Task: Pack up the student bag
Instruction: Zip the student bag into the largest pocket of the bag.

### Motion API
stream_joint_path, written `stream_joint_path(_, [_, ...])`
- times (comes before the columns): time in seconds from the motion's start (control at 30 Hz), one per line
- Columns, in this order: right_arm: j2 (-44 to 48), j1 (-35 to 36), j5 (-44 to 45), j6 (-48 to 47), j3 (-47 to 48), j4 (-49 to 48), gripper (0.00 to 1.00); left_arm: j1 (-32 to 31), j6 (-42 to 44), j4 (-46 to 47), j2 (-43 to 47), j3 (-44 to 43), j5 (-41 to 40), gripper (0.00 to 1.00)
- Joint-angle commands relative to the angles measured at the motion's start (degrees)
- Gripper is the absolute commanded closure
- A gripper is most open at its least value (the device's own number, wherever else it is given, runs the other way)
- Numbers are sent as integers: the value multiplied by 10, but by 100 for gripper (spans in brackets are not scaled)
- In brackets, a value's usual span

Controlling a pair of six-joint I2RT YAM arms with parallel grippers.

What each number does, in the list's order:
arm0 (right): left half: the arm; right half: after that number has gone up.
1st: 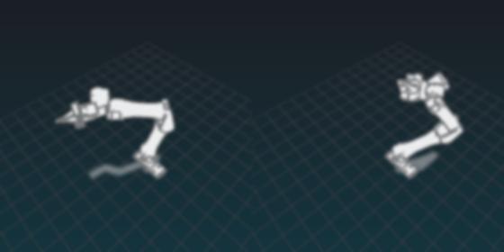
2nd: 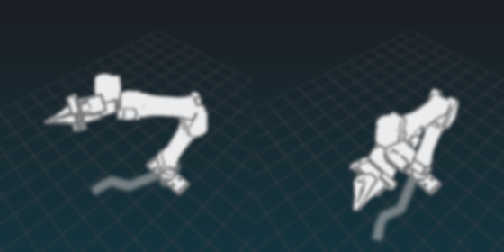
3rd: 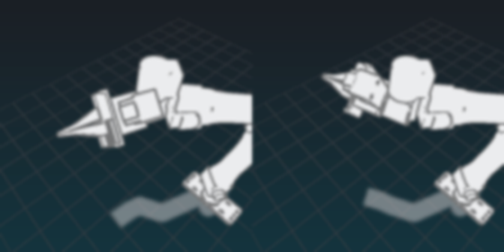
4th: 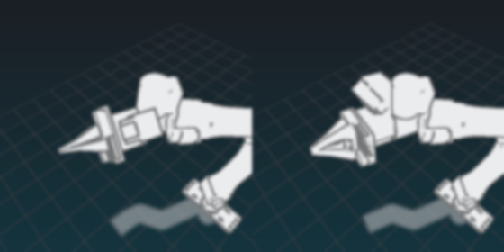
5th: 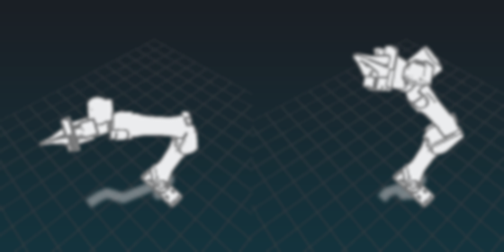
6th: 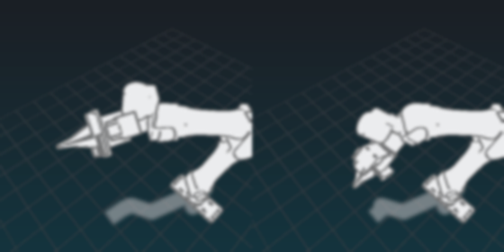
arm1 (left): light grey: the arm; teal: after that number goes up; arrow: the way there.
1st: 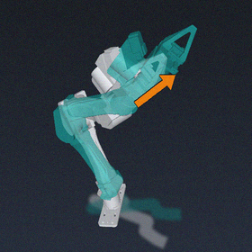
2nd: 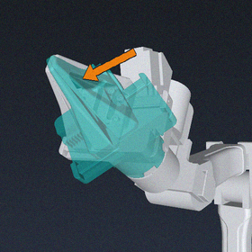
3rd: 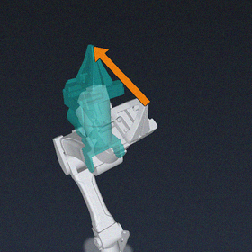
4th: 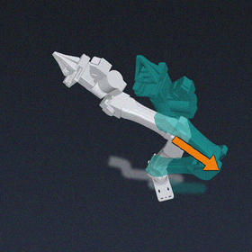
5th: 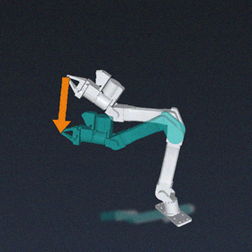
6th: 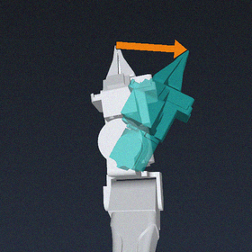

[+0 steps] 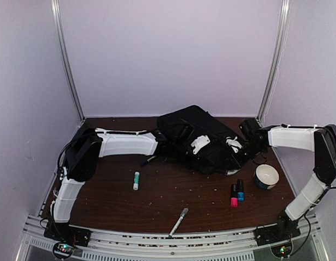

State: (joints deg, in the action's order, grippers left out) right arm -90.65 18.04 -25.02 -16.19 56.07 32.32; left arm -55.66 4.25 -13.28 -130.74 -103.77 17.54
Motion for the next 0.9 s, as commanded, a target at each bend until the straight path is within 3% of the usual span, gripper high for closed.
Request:
stream_joint_path(0.0, [-19,-15,44,-8,22,30,100,4,26,-1,50,30,-10,98])
stream_joint_path(0.57, [-42,-37,49,-48,52,37,100,10,96,-70,182,199,-152,100])
stream_joint_path(0.87, [-33,57,-2,-52,74,68,100,18,113,-95,271,300,-185,100])
